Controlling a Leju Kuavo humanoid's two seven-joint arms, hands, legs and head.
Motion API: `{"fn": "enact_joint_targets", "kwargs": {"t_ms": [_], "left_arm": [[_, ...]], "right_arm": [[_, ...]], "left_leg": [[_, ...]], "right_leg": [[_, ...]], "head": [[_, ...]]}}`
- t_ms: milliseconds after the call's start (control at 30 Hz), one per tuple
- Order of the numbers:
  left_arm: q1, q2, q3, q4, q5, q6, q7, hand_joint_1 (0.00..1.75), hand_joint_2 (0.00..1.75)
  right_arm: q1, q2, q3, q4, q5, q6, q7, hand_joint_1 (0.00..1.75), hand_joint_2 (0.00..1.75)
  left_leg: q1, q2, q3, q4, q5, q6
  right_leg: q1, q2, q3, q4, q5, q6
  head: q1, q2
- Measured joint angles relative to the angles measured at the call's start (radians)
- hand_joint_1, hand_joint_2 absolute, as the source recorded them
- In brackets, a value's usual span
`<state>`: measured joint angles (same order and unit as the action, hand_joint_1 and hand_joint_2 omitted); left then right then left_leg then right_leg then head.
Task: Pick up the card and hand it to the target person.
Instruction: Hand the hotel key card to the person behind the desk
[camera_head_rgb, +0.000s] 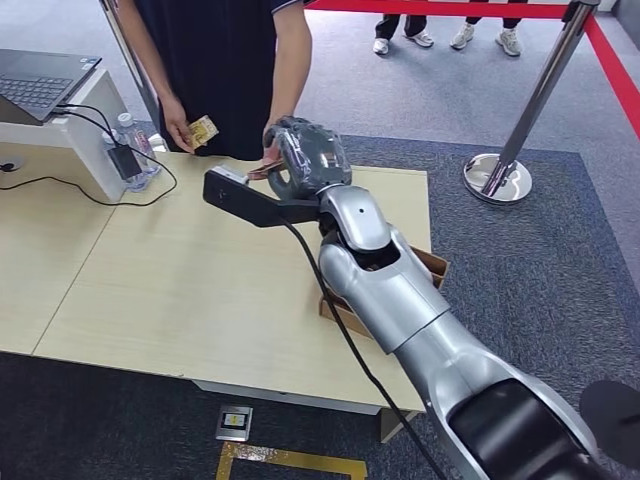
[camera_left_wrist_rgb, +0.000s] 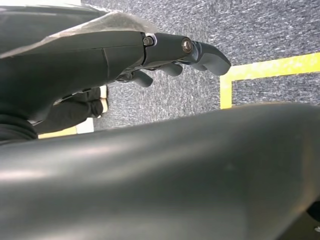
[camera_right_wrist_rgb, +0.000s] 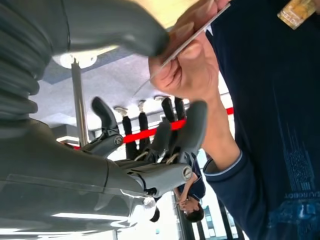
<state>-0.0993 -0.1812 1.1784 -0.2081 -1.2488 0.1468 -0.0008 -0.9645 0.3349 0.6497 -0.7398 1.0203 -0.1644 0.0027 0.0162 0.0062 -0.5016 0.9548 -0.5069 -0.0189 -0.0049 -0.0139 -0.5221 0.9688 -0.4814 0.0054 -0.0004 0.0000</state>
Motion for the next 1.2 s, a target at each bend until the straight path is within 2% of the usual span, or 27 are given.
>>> {"fn": "enact_joint_targets", "kwargs": {"t_ms": [167,367,500,667,800,933,1067,1200], "left_arm": [[0.000,0.000,0.001,0.000,0.011,0.009,0.000,0.00,0.00],[0.001,-0.002,0.009,0.000,0.041,0.022,0.010,0.00,0.00],[0.003,-0.006,0.019,0.000,0.058,0.033,0.010,0.00,0.00],[0.008,-0.012,0.033,0.000,0.067,0.041,0.012,0.00,0.00],[0.009,-0.014,0.037,0.000,0.075,0.042,0.014,0.00,0.00],[0.011,-0.015,0.044,0.000,0.077,0.042,0.013,0.00,0.00],[0.010,-0.016,0.050,0.000,0.077,0.042,0.016,0.00,0.00],[0.010,-0.017,0.052,0.000,0.076,0.042,0.022,0.00,0.00]], "right_arm": [[0.050,-0.041,-0.001,-0.110,-0.042,-0.037,-0.009,0.00,1.75],[0.202,-0.132,-0.028,-0.363,-0.113,-0.073,-0.035,0.00,1.75],[0.347,-0.201,-0.070,-0.542,-0.208,-0.104,-0.095,0.00,1.75],[0.627,-0.280,-0.187,-0.788,-0.333,-0.152,-0.209,0.00,1.75],[0.857,-0.296,-0.301,-0.954,-0.427,-0.141,-0.283,0.00,0.00],[1.049,-0.287,-0.414,-1.076,-0.529,-0.081,-0.351,0.00,0.00],[1.143,-0.267,-0.497,-1.140,-0.576,-0.036,-0.338,0.00,0.00],[1.217,-0.223,-0.599,-1.165,-0.631,0.063,-0.337,0.00,0.00]], "left_leg": [[0.000,0.000,0.000,0.000,0.000,0.000],[0.000,0.000,0.000,0.000,0.000,0.000],[0.000,-0.001,0.000,0.000,-0.001,0.001],[0.000,-0.001,0.000,0.000,-0.003,0.002],[0.000,-0.002,0.000,0.000,-0.004,0.002],[0.000,-0.001,0.000,0.000,-0.005,0.001],[0.000,-0.001,0.001,0.000,-0.005,0.001],[0.000,-0.001,0.002,0.000,-0.005,0.001]], "right_leg": [[0.000,0.000,0.000,0.000,0.000,0.000],[0.000,0.000,0.000,-0.002,0.000,0.000],[0.000,0.000,0.000,-0.003,0.000,0.000],[0.000,0.000,0.001,-0.003,-0.001,0.001],[0.000,0.000,0.001,-0.004,-0.003,0.002],[0.000,0.000,0.001,-0.004,-0.003,0.002],[0.000,0.000,0.001,-0.004,-0.003,0.002],[0.000,0.000,0.002,-0.004,-0.003,0.002]], "head": [[0.000,0.000],[0.000,0.000],[0.000,0.000],[0.000,0.000],[0.000,0.000],[0.000,0.000],[0.000,0.000],[0.000,0.000]]}}
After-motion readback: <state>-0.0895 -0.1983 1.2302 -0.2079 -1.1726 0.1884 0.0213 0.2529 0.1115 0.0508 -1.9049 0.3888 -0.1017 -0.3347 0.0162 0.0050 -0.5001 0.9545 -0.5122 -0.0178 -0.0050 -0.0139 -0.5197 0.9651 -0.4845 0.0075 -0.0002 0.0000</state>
